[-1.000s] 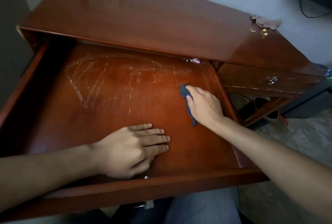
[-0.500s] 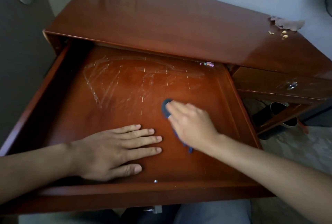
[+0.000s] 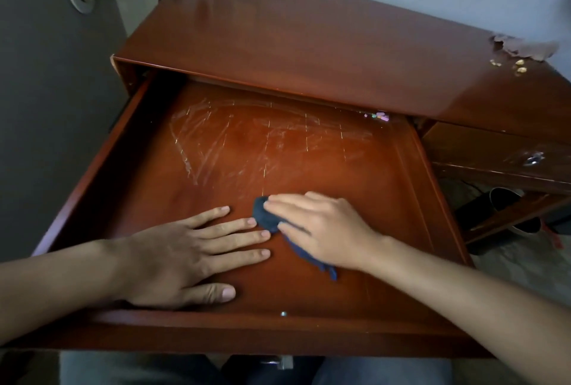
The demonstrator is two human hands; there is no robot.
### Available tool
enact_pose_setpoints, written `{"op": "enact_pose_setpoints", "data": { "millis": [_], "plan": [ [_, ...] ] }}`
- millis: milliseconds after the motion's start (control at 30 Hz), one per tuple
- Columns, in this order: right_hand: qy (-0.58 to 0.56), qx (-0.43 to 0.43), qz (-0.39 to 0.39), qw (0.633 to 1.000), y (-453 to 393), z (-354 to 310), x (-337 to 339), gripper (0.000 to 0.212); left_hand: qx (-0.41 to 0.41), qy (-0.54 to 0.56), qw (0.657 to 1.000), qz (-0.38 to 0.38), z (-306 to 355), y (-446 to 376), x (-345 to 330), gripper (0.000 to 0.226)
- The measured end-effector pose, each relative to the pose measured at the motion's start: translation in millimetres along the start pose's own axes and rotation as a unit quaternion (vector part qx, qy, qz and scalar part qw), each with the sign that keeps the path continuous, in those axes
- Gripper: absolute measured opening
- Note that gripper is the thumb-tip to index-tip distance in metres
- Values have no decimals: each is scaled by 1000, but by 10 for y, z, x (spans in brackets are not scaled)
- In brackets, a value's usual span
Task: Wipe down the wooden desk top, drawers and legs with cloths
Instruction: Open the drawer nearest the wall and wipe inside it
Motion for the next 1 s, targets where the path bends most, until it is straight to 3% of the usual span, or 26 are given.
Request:
{"op": "enact_pose_setpoints", "data": {
  "millis": [100, 133, 167, 300, 367, 467, 500, 600, 667, 733, 800, 833, 1000],
  "plan": [
    [48, -202, 39, 977, -73, 524, 137, 36, 15, 3, 998, -53, 1, -35, 1, 67],
    [85, -232, 33, 968, -87, 525, 130, 36, 15, 8, 998, -64, 3, -42, -1, 67],
    [100, -218, 27, 971, -117, 417, 102, 38, 17, 12, 997, -76, -2, -45, -4, 67],
    [8, -4, 3, 1000, -110, -199, 2, 40, 34, 51, 992, -113, -51, 5, -16, 69],
    [-30, -37, 6, 999, -176, 4, 33, 39, 52, 67, 989, -122, -70, 74, -36, 69],
    [31, -198, 28, 979, -298, 386, 113, 38, 83, 77, 985, -132, -67, 171, -63, 69],
    [47, -189, 30, 980, -321, 307, 101, 39, 91, 77, 984, -135, -60, 190, -71, 68],
    [-8, -24, 10, 1000, -282, -207, 10, 42, 123, 85, 979, -140, -74, 234, -86, 67],
    [-27, 27, -10, 999, -249, -246, -28, 42, 151, 103, 973, -140, -90, 295, -104, 67],
    [-39, -43, 16, 998, -341, 32, 20, 40, 187, 114, 966, -139, -114, 372, -125, 66],
    [9, -162, 41, 986, -419, 264, 91, 40, 225, 120, 957, -140, -125, 444, -133, 66],
    [34, -179, 43, 982, -438, 229, 83, 40, 241, 123, 953, -138, -126, 469, -137, 67],
    [-28, 67, -4, 997, -367, -443, -15, 41, 290, 147, 937, -129, -145, 570, -139, 75]
  ]
}}
Point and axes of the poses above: each hand's wrist, its own y-axis away from the middle knuckle, its own x-axis out of the back of the hand, z = x × y, the point moved 7 cm from there along -y, towards the middle knuckle, and after that the axes turned 12 degrees about -z, right-handed, at the moved point
